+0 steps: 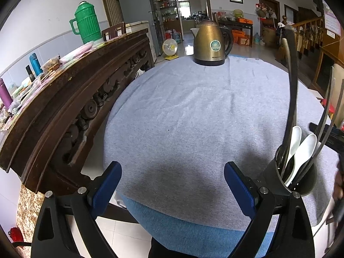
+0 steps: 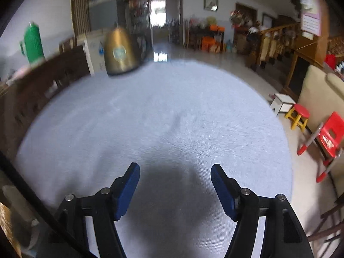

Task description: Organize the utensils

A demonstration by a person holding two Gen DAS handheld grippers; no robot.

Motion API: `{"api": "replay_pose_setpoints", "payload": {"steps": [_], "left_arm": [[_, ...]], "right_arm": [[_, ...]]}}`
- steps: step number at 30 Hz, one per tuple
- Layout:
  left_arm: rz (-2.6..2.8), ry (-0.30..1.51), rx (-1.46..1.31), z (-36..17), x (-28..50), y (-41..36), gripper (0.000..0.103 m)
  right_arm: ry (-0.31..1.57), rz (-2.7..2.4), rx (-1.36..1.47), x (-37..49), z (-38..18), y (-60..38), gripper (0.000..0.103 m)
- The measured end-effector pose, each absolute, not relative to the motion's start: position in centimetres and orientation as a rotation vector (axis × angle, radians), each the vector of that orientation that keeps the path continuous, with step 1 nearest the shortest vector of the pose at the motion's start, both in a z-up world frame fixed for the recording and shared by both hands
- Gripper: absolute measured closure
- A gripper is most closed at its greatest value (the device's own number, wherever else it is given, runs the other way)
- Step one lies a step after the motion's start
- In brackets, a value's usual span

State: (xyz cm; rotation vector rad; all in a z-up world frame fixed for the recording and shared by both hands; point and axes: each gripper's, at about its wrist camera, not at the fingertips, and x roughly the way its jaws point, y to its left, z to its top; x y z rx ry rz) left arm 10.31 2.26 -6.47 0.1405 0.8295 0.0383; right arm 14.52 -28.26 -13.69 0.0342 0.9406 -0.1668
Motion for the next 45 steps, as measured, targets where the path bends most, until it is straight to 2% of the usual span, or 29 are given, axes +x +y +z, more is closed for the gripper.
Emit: {"api": "replay_pose_setpoints", "payload": {"steps": [4,8,11,13,16,32,45], "left_arm": [[0.044,0.839,0.142,-6.7,10.9,2.3,0.007],[0.056,0.844,0.142,-6.9,11.6,2.6,0.007],[0.057,0.853,0.139,-7.2,12.0,2.6,0.007],[0.055,0.86,0.139,-7.5,12.2,2.6,0.007],[0.05,0.87,0.136,-7.7,12.4,2.6,0.007],[-0.023,0.898,0.101,-9.2,13.9,2.3,0.007],[-0.003,0.878,0.105,-8.5,14.5,2.7,0.007]], "right_arm": [[1.04,-0.147,0.064,17.8,-16.6,-29.4,0.031],[1.043,-0.14,-0.006,18.4,-17.9,-28.3,0.028],[1.042,-0.183,-0.074,18.3,-19.3,-28.3,0.018],[1.018,-0.201,-0.059,18.1,-19.6,-29.0,0.004],[1.037,-0.195,0.044,18.4,-20.0,-30.8,0.0],[1.044,-0.251,0.059,18.2,-19.8,-31.7,0.0],[1.045,-0.252,0.058,18.2,-19.8,-31.7,0.0]]}}
